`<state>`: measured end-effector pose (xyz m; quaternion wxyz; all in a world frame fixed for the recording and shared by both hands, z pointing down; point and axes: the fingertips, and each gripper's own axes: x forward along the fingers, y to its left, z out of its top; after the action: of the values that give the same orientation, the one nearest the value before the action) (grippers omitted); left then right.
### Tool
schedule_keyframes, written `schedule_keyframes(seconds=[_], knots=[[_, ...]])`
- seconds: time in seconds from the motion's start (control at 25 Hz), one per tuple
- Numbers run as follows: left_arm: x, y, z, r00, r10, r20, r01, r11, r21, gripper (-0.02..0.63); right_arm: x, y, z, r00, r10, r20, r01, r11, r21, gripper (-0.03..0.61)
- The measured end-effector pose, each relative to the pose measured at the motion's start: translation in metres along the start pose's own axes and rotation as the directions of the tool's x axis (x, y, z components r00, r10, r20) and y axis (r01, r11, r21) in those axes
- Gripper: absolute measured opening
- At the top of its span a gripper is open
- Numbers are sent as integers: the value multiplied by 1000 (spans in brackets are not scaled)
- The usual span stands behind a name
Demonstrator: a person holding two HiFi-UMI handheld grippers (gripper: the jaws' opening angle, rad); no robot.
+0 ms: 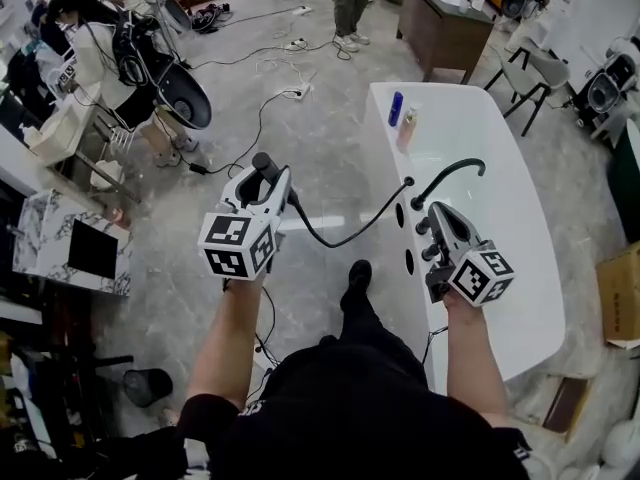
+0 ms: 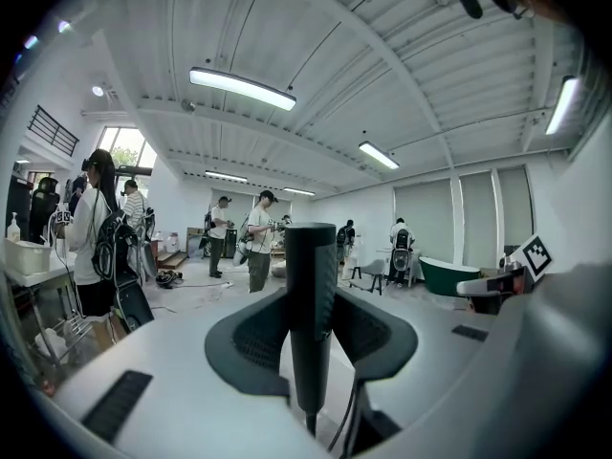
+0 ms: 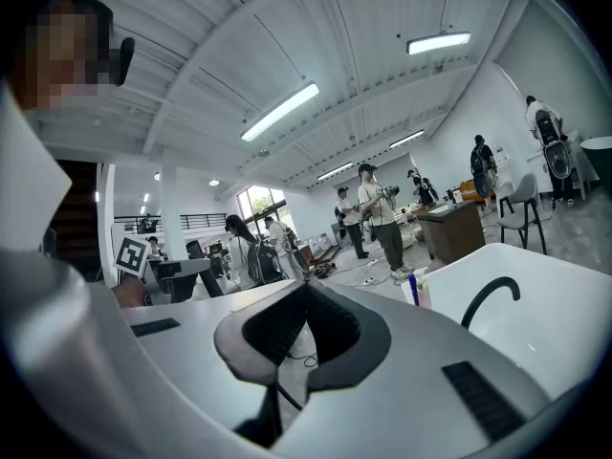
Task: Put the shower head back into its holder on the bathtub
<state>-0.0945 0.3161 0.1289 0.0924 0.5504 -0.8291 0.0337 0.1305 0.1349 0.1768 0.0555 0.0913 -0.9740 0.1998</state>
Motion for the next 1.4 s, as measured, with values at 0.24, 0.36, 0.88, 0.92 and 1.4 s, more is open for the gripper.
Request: schedule_keyframes(seconds=[0.24,0.36,0.88,0.92,1.4], knots=[[105,33,-10,998,0,-57,0,1000,2,144,93,-68,10,1000,6,-15,-6,999,31,14],[179,50,-4,997,10,-77,-9,1000,12,144,150,-116,26,1000,6,-30,-5,999,38,14],[402,74,-5,980,-122,-155,129,991,35,144,294,-264,56,993,-91,-81,98,991,91,14],[414,78,-8,977,-140,-160,147,989,33,144,299,-268,51,990,-110,-92,118,988,96,14],[520,74,-47,847,-473,-244,511,850,125,144,326,-274,-4,909,-408,-89,417,879,230,14]])
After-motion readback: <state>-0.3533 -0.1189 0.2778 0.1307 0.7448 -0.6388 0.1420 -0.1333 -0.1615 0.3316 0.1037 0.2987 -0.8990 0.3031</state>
